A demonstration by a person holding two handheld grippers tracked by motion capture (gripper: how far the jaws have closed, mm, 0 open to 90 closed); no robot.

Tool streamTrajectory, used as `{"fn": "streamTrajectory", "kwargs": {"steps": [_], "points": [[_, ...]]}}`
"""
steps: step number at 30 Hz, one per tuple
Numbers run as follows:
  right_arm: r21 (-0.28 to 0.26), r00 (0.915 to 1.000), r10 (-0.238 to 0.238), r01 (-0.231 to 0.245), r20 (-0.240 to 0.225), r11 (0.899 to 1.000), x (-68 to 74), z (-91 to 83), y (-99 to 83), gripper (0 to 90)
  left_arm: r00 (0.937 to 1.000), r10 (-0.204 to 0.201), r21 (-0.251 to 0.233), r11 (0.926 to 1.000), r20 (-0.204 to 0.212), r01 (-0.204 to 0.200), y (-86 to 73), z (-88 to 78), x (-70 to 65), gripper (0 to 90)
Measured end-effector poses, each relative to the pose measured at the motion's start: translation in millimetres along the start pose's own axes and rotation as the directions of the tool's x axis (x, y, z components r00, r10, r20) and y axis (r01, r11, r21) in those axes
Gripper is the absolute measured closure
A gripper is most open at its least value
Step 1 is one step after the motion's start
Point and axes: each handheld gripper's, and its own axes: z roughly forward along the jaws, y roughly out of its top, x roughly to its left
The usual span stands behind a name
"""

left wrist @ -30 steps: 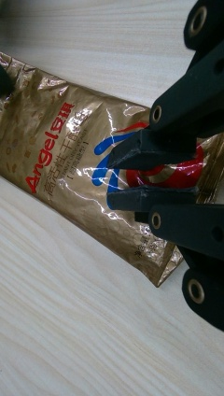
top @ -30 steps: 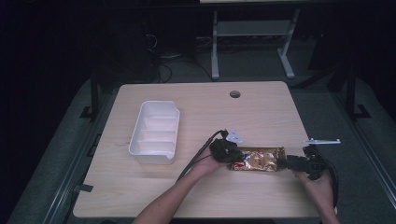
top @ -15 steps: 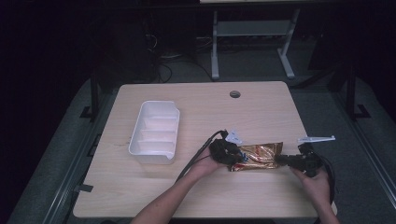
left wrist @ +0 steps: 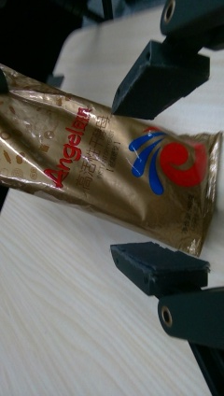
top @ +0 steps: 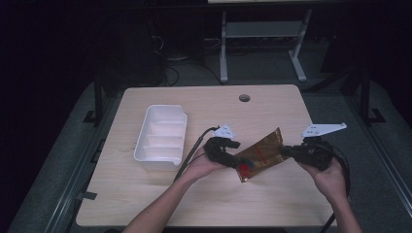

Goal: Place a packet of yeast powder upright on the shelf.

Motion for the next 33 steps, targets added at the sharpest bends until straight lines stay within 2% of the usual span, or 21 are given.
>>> {"fn": "streamTrajectory", "kwargs": {"steps": [2,3,5,7,10,11,12,13,14,15,16,17,18,20,25,28,29,30,31,32,33], "points": [[0.008,0.9961,-0.084,0.084,-0.028,0.996,12.8,-1.5,15.4,89.4,0.9998,0.006,-0.010,0.9999,0.018,-0.006,-1.3,-3.3,0.6,25.5],[0.008,0.9961,-0.084,0.084,-0.028,0.996,12.8,-1.5,15.4,89.4,0.9998,0.006,-0.010,0.9999,0.018,-0.006,-1.3,-3.3,0.6,25.5],[0.014,0.9901,-0.133,0.134,-0.044,0.991,21.2,-2.1,24.4,89.4,0.9992,0.016,-0.013,0.9998,0.037,-0.016,-2.2,-5.5,-0.1,25.5],[0.022,0.9802,-0.190,0.192,-0.055,0.981,31.1,-2.5,33.3,89.4,0.9985,0.022,-0.018,0.9996,0.050,-0.021,-2.9,-6.9,-1.3,25.5],[0.027,0.9683,-0.239,0.242,-0.071,0.970,42.5,-2.9,42.8,89.4,0.9971,0.040,-0.024,0.9990,0.065,-0.038,-3.5,-10.2,-3.6,25.6],[0.018,0.9581,-0.274,0.276,-0.083,0.961,49.3,-3.3,49.7,89.4,0.9955,0.047,-0.033,0.9984,0.083,-0.045,-3.6,-12.1,-5.2,26.2],[0.018,0.9549,-0.285,0.287,-0.085,0.958,51.4,-3.4,51.7,89.4,0.9955,0.047,-0.033,0.9984,0.083,-0.045,-3.6,-12.1,-5.2,27.6],[0.015,0.9509,-0.297,0.299,-0.087,0.954,53.4,-3.1,54.0,89.4,0.9938,0.051,-0.039,0.9981,0.098,-0.048,-3.6,-12.9,-6.1,32.1],[0.015,0.9509,-0.297,0.299,-0.087,0.954,53.4,-3.1,54.0,89.4,0.9922,0.061,-0.041,0.9975,0.109,-0.057,-3.8,-14.0,-7.4,32.1],[0.015,0.9479,-0.306,0.308,-0.089,0.951,54.7,-2.4,56.0,89.4,0.9899,0.075,-0.042,0.9966,0.120,-0.070,-4.3,-15.1,-8.9,39.1],[0.016,0.9460,-0.309,0.312,-0.097,0.950,56.0,-0.8,58.5,89.3,0.9883,0.103,-0.038,0.9943,0.112,-0.100,-5.9,-17.0,-12.0,50.0],[0.016,0.9460,-0.309,0.312,-0.097,0.950,56.0,-0.8,58.5,89.3,0.9883,0.103,-0.038,0.9943,0.112,-0.100,-5.9,-17.0,-12.0,54.7],[0.015,0.9449,-0.312,0.315,-0.098,0.949,55.9,0.3,59.0,89.3,0.9863,0.107,-0.025,0.9941,0.125,-0.105,-7.8,-17.5,-11.9,54.7],[0.020,0.9467,-0.308,0.311,-0.094,0.950,54.2,2.8,58.2,88.8,0.9835,0.093,-0.011,0.9956,0.155,-0.093,-12.4,-17.4,-10.4,65.8],[0.013,0.9496,-0.294,0.297,-0.108,0.955,50.4,9.2,52.6,87.4,0.9818,0.088,0.022,0.9954,0.168,-0.093,-17.4,-14.4,-10.3,70.4],[-0.008,0.9608,-0.249,0.250,-0.122,0.968,43.0,11.7,47.2,74.6,0.9823,0.085,0.027,0.9955,0.167,-0.091,-19.4,-14.2,-9.7,74.4],[-0.008,0.9608,-0.249,0.250,-0.122,0.968,43.0,11.7,47.2,74.6,0.9826,0.082,0.026,0.9958,0.166,-0.088,-19.7,-14.7,-9.4,74.4],[-0.021,0.9675,-0.215,0.215,-0.132,0.976,37.5,12.4,43.4,56.1,0.9835,0.079,0.029,0.9960,0.163,-0.085,-20.3,-15.9,-7.9,75.0],[-0.021,0.9675,-0.215,0.215,-0.132,0.976,37.5,12.4,43.4,56.1,0.9835,0.079,0.029,0.9960,0.163,-0.085,-20.3,-15.9,-7.9,75.1],[-0.023,0.9729,-0.196,0.194,-0.123,0.981,34.9,13.6,41.1,52.0,0.9837,0.076,0.029,0.9962,0.163,-0.082,-20.7,-16.3,-6.8,75.1],[-0.022,0.9743,-0.177,0.176,-0.139,0.984,32.1,15.1,38.4,51.8,0.9841,0.068,0.027,0.9969,0.164,-0.074,-21.3,-16.6,-5.9,75.3]]}}
